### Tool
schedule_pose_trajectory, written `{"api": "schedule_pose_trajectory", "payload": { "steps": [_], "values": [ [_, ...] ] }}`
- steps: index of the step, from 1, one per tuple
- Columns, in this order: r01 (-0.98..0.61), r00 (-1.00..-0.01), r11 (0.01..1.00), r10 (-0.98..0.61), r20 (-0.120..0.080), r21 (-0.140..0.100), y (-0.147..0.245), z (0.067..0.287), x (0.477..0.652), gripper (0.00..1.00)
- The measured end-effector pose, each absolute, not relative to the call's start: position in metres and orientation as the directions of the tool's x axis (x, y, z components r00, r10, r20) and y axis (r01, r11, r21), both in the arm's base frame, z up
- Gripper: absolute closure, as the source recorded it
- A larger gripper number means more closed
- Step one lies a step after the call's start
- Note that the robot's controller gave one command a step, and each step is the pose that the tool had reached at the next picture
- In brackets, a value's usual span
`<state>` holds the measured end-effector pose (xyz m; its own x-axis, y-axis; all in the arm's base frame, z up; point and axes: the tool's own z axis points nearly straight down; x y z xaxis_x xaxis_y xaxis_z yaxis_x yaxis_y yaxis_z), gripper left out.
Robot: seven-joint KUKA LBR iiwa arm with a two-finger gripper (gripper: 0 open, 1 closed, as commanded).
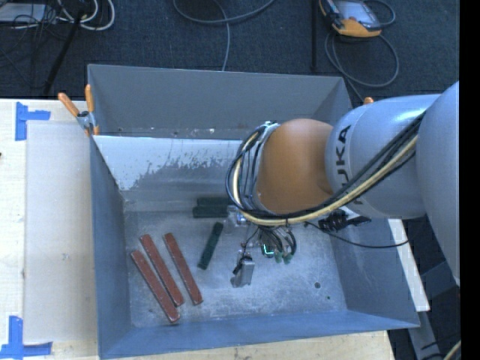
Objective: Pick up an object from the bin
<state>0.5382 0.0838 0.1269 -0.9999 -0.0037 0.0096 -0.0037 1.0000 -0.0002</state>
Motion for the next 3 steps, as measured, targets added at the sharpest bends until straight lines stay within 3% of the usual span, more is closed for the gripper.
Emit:
{"api": "schedule_pose_trajectory", "payload": {
  "steps": [1,2,3],
  "values": [
    [-0.163,-0.987,0.987,-0.163,-0.004,0.0,0.088,0.07,0.614,0.0],
    [-0.4,-0.916,0.916,-0.4,0.0,0.003,0.142,0.07,0.564,0.0],
    [-0.69,-0.724,0.724,-0.69,-0.003,-0.003,0.065,0.071,0.602,0.0]
  ]
}}
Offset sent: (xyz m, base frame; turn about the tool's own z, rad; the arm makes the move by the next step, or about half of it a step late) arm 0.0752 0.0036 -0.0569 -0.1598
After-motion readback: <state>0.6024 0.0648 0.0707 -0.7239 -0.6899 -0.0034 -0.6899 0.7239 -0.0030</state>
